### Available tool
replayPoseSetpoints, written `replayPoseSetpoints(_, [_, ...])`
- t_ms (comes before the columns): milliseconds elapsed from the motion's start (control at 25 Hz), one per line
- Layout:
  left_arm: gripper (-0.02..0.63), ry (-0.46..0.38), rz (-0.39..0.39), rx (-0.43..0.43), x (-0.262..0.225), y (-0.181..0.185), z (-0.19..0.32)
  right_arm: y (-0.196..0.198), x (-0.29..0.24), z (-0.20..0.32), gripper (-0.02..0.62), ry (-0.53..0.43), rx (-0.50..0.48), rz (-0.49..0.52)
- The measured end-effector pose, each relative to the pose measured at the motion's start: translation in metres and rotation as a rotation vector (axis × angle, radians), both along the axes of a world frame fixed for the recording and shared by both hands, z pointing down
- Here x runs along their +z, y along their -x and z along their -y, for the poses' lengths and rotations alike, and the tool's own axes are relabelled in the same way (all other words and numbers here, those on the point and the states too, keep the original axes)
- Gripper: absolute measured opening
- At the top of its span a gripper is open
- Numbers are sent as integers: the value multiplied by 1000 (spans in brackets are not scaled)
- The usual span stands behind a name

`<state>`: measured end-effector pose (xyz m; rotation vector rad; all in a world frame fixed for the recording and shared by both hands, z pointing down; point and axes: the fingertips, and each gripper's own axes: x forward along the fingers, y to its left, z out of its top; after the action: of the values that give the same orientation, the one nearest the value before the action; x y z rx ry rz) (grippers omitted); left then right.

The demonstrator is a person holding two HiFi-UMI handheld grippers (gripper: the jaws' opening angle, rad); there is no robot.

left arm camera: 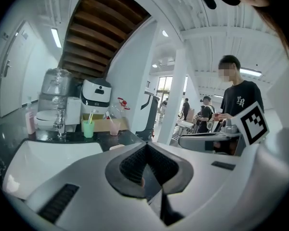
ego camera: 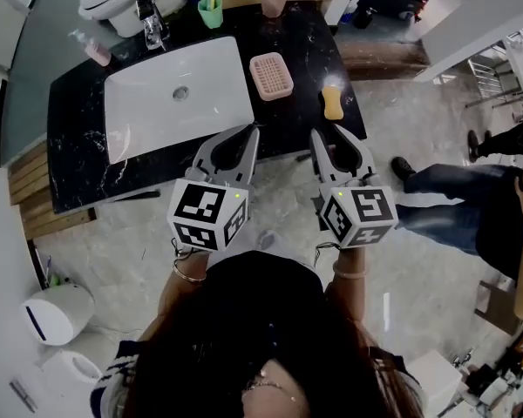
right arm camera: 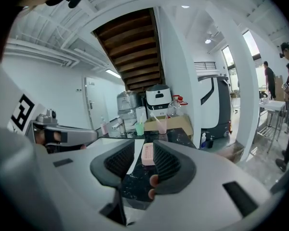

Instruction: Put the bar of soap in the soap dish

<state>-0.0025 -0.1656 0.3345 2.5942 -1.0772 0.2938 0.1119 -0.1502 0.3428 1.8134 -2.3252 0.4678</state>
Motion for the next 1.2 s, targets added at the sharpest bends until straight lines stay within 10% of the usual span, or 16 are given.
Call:
replayPoseSetpoints(720, [3,65,-26,159,15,3,101,-55,41,79,202,148,250,-76])
replayPoseSetpoints(1200, [3,94,-11,123,29,-9,140,-86,92,101,201,335,225,-95])
